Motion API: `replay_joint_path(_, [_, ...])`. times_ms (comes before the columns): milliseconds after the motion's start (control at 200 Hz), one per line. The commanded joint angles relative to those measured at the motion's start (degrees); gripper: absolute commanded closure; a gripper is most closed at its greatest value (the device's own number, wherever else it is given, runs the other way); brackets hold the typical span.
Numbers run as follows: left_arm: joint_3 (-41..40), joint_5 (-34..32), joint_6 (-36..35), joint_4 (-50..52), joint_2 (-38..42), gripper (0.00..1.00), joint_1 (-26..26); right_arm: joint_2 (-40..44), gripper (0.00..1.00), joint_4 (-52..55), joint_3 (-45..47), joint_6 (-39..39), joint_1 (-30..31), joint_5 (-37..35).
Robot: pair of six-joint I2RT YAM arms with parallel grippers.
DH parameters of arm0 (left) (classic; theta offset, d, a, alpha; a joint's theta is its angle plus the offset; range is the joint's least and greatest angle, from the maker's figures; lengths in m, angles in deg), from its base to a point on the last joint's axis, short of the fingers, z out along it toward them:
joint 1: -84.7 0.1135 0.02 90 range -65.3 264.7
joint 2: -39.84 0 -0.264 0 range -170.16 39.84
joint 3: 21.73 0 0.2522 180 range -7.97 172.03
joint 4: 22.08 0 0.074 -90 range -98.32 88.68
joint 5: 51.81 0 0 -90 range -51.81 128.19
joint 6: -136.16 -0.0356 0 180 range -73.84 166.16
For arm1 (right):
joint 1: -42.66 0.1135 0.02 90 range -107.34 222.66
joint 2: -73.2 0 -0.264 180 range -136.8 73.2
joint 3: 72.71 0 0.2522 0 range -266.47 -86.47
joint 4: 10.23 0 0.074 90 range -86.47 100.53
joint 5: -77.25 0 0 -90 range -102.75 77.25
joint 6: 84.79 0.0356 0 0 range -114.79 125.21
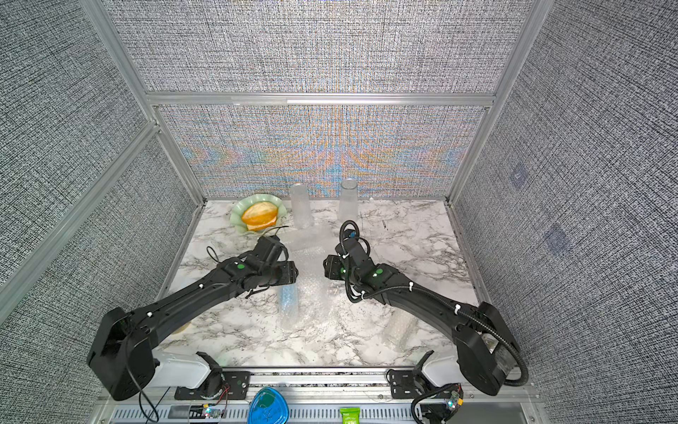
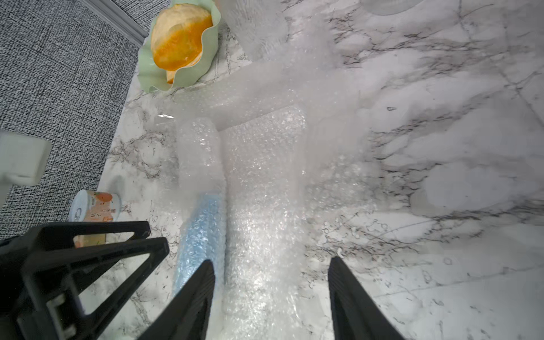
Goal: Unwrap the vase from the bubble wrap
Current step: Unwrap the bubble wrap.
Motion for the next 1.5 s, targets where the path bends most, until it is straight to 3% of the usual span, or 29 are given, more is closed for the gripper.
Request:
replay_joint_path(0, [0.8, 0.5, 1.6, -2.8, -2.5, 0.35, -1.2, 1.7, 0.42, 1.6, 2.5, -0.5, -1.2, -1.2])
replay_joint_path(320, [1.9, 0.4, 2.4, -2.2, -8.4, 0.35, -3.1, 5.7, 0.42, 2.1, 5.5, -1.3, -4.3, 0.1])
replay_joint_path(570, [6.5, -4.4, 5.3, 8.9, -13.1, 0.35, -3.0, 5.7, 0.42, 4.2, 3.5, -3.1, -4.3, 0.2])
replay_joint_path(971, [0.9, -8.0, 6.5, 9.3, -6.5, 0.35, -1.8, 5.8, 0.42, 6.0, 1.6, -4.3, -4.3, 0.1])
replay_joint_path(1491, [-10.4, -8.1, 5.9, 10.8, 4.4, 0.35, 6.3, 5.3, 0.42, 6.8, -0.4, -4.8, -3.8, 0.4])
